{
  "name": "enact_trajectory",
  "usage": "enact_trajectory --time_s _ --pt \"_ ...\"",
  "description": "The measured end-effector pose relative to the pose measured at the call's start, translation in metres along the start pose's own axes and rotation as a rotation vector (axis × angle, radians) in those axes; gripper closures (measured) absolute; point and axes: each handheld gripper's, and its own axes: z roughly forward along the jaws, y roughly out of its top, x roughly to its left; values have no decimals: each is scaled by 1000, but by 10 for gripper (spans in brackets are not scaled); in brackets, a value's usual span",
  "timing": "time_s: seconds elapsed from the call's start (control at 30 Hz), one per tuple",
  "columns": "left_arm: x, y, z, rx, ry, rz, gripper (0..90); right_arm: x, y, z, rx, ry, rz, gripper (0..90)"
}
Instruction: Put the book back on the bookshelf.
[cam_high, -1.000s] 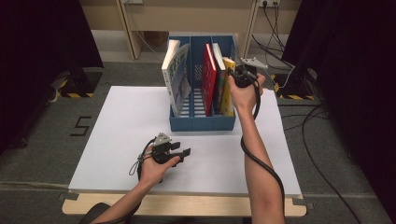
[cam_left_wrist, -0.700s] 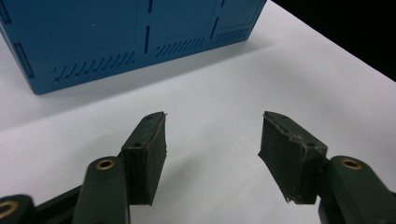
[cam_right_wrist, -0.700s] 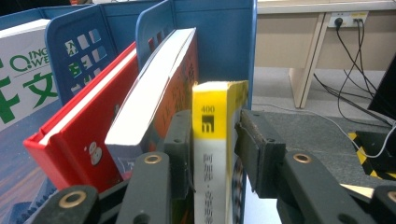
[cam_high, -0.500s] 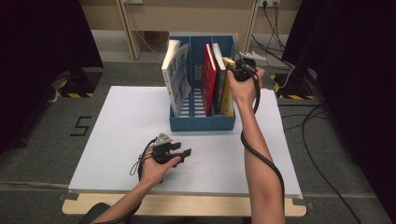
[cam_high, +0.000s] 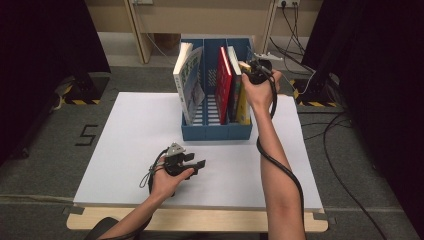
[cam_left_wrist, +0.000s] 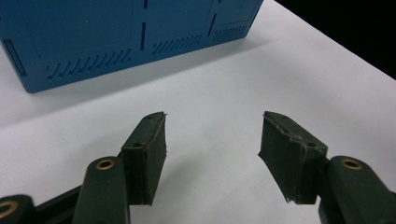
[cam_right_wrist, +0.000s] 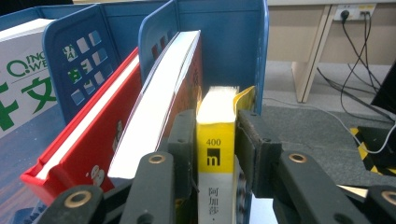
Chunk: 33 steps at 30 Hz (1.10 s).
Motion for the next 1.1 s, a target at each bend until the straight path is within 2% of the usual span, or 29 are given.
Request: enact_trajectory --time_s 0.43,0.6,0.7,0.83,0.93,1.1 --pt "0 -1 0 10 -3 3 399 1 8 5 81 -6 -9 723" --pt "1 -1 0 14 0 3 400 2 11 4 110 -21 -12 757" --pt "1 -1 0 9 0 1 400 3 11 4 113 -27 -10 762" --pt "2 0 -1 5 3 0 400 7 9 -1 91 -35 -24 765" --pt "3 0 -1 5 4 -1 400 8 8 -5 53 -27 -7 766" --pt "3 -1 -1 10 9 -1 400 8 6 -8 -9 -40 -5 767"
